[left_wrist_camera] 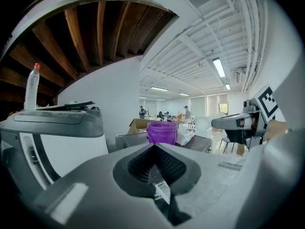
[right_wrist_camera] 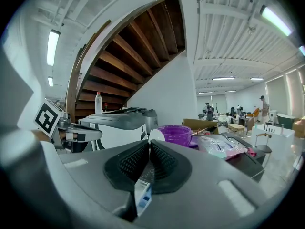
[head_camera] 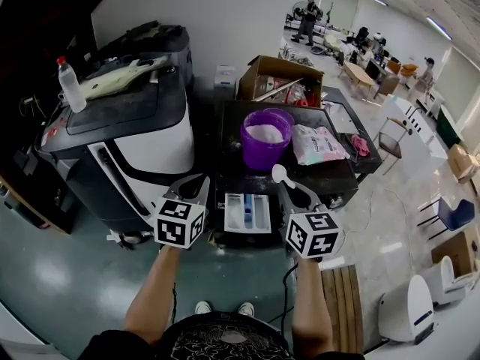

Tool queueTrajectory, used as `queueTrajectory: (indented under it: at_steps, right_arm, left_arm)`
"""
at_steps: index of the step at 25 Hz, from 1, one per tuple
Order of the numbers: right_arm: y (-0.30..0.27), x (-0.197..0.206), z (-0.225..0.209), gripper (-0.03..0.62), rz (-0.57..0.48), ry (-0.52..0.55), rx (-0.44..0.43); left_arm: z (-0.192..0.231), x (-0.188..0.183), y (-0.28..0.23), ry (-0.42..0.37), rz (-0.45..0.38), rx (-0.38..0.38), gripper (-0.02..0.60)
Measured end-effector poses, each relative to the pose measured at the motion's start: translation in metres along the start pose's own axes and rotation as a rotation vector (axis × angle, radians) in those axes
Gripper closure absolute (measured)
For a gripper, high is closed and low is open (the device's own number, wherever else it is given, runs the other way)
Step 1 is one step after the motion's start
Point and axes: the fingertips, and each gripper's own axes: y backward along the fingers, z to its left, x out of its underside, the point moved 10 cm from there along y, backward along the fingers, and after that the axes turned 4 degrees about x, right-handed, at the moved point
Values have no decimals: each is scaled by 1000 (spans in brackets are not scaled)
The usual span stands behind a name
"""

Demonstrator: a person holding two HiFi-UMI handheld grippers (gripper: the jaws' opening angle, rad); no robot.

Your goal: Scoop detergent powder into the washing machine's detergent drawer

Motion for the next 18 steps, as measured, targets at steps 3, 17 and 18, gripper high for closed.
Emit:
queueTrajectory:
  at_steps: [3, 17, 18]
  right_arm:
    - [0, 1, 1, 559, 2, -5, -1]
    - [5, 6, -1, 559, 5, -19, -7]
    - [5, 6, -1, 559, 5, -19, -8]
  left_arm:
    - [0, 0, 0, 3, 1, -1, 581]
    - [-8, 3, -2, -1, 10, 14, 581]
    - [-9, 3, -3, -2, 11, 15, 581]
